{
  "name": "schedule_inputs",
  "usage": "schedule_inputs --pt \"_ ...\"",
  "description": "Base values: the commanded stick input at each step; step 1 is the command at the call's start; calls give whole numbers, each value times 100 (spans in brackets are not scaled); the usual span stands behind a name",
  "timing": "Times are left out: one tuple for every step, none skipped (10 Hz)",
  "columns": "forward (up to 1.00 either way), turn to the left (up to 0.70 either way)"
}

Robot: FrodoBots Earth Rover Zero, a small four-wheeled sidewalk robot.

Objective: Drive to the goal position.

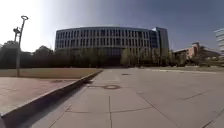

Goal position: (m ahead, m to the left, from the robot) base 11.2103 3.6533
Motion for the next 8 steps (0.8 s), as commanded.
schedule_inputs --pt "4 2" --pt "2 3" --pt "1 3" --pt "0 4" --pt "0 4" --pt "0 5" --pt "0 5" --pt "0 5"
